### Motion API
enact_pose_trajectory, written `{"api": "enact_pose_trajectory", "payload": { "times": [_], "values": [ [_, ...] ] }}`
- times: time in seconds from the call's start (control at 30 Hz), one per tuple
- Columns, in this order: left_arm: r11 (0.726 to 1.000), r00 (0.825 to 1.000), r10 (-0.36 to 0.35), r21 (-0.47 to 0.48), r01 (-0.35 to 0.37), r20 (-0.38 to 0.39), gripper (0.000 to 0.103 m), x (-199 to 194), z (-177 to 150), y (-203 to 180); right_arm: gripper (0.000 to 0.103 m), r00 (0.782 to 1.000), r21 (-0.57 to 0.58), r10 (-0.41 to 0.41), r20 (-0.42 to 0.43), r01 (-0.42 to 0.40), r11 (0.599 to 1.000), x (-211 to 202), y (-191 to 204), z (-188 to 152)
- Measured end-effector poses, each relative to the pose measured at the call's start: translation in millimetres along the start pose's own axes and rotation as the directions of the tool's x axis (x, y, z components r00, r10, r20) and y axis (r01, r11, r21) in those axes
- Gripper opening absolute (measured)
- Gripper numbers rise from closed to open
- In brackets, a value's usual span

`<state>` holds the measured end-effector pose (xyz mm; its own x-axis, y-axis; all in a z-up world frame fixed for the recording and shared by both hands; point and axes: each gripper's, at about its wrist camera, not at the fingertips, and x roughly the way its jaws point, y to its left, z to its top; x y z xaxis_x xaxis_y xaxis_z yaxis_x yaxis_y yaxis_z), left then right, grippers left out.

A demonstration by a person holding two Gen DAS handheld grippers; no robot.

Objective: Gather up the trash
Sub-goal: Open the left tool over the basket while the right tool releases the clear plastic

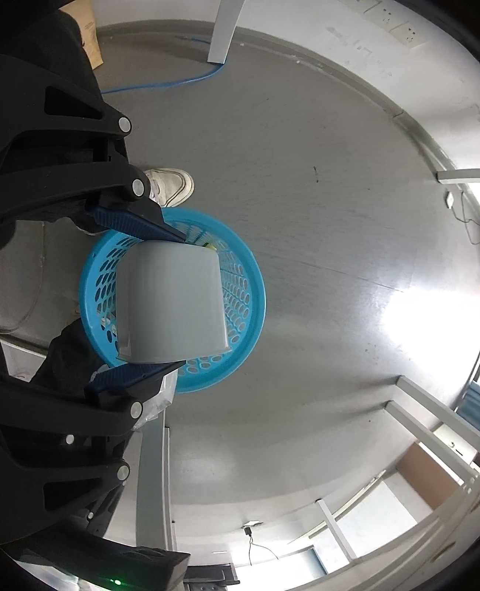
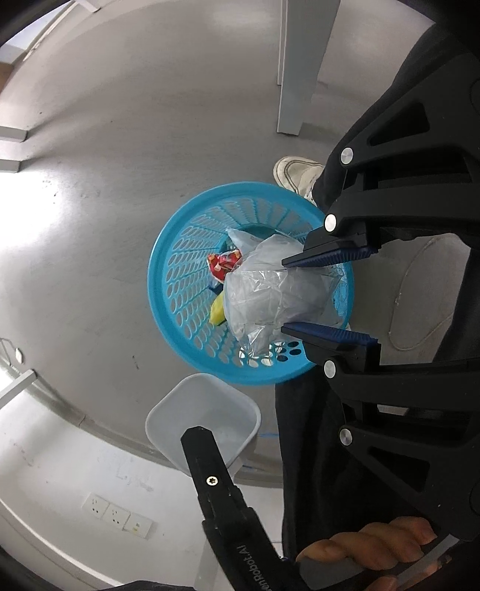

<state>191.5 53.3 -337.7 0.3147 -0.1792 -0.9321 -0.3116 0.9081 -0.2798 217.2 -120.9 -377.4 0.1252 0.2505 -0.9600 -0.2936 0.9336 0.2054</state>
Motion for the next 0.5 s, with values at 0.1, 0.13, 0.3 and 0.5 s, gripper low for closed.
{"api": "enact_pose_trajectory", "payload": {
  "times": [0.1,0.13,0.3,0.5],
  "values": [
    [1.000,1.000,-0.005,-0.008,0.005,-0.012,0.059,7.7,6.9,-0.9,0.028,1.000,0.014,-0.005,-0.027,0.006,1.000,10.7,-4.0,4.3],
    [1.000,1.000,-0.004,-0.007,0.004,-0.015,0.059,10.2,7.5,-1.8,0.028,0.999,0.017,-0.006,-0.035,0.007,1.000,13.7,-4.6,5.2],
    [0.999,0.999,-0.032,-0.023,0.031,-0.042,0.059,17.9,11.5,-4.0,0.029,0.999,0.018,-0.008,-0.053,0.009,1.000,22.8,-4.3,9.9],
    [0.997,0.998,-0.061,-0.050,0.059,-0.024,0.060,19.1,15.5,-5.3,0.035,0.998,0.022,0.018,-0.063,-0.016,1.000,26.0,-4.6,9.8]
  ]
}}
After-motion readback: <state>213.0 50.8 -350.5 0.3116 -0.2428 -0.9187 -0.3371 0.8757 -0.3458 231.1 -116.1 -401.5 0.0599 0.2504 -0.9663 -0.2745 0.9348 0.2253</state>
